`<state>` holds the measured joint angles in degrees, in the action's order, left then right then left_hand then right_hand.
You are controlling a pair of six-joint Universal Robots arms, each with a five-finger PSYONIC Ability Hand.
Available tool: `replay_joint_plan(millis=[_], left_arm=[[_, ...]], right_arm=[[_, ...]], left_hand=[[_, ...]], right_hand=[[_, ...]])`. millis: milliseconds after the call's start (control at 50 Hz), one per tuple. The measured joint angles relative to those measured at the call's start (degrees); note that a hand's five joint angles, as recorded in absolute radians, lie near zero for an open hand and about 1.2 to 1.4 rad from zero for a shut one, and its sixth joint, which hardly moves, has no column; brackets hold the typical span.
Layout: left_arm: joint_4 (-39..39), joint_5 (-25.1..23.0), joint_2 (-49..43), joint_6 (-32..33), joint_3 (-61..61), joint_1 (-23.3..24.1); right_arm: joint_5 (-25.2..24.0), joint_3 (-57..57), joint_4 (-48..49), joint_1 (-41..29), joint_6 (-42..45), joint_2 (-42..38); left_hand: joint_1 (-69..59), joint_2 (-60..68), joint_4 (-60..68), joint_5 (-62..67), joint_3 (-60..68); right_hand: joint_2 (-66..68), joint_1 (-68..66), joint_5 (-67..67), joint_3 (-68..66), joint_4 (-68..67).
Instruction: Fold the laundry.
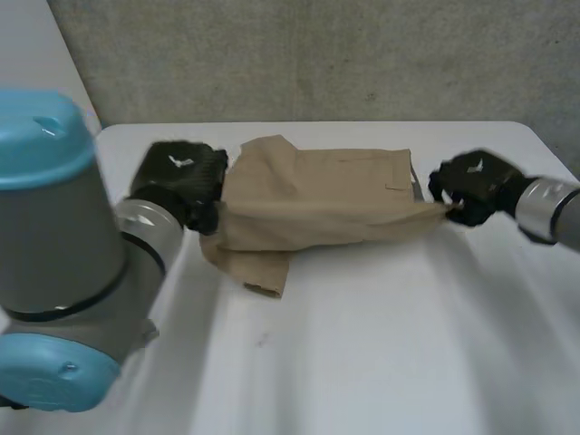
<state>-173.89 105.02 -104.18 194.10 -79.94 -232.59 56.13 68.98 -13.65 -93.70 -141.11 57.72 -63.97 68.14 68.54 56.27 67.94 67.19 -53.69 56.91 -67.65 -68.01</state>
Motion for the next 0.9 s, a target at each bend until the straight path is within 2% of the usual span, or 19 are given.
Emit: replay_joint_plan(millis=[40, 220, 360, 500, 680, 780, 840, 900], left_arm=[[1.07, -0.11, 2.52, 0.11, 0.10, -0.94], [3.45, -0.33, 13.37, 3.07, -0.09, -3.15], [3.51, -0.27, 14.12, 6.02, -2.30, -3.34], [2.82, -0.24, 6.70, 6.76, -2.80, -3.70], [-6.29, -0.26, -9.33, 11.12, 7.53, -5.35], [-15.14, -1.29, -20.64, 17.13, 16.88, -5.88], [-17.76, -1.97, -24.46, 18.81, 19.97, -5.96], [-22.01, -3.58, -32.33, 21.37, 26.52, -6.06]], right_arm=[[0.27, 0.43, -2.86, 0.07, 0.42, 5.94], [1.25, 0.45, -9.93, 0.38, 1.98, 22.77], [3.56, 0.76, -11.61, -0.03, 2.14, 26.36], [9.44, 0.44, -13.25, -2.10, 2.93, 20.60], [20.14, -5.62, -12.58, -4.76, 5.16, 5.97], [24.59, -10.05, -7.21, -5.41, 4.55, -1.88], [25.16, -10.89, -4.44, -5.66, 4.09, -3.76], [25.84, -12.45, 3.01, -6.51, 2.85, -7.60]], left_hand=[[0.00, 0.00, 0.00, 0.00, 0.00], [0.00, 0.00, 0.02, 0.00, 0.00], [0.00, 0.21, 0.20, 0.00, 0.28], [0.00, 0.27, 0.21, 0.00, 0.32], [-0.30, 0.28, 0.25, 0.28, 0.33], [-1.30, 0.28, 0.25, 1.38, 0.33], [-1.30, 0.29, 0.25, 1.38, 0.33], [-1.30, 0.29, 0.25, 1.38, 0.33]], right_hand=[[0.00, 0.00, 0.00, 0.00, 0.00], [0.00, 0.00, 0.01, 0.00, 0.00], [0.00, 0.00, 0.00, 0.00, 0.00], [0.00, 0.00, 0.00, 0.00, -0.01], [0.00, 0.00, 0.01, 0.00, -0.01], [0.00, -0.74, 0.17, 0.00, -0.01], [0.00, -0.74, 0.17, 0.00, -0.01], [0.00, -0.74, 0.18, 0.00, -0.01]])
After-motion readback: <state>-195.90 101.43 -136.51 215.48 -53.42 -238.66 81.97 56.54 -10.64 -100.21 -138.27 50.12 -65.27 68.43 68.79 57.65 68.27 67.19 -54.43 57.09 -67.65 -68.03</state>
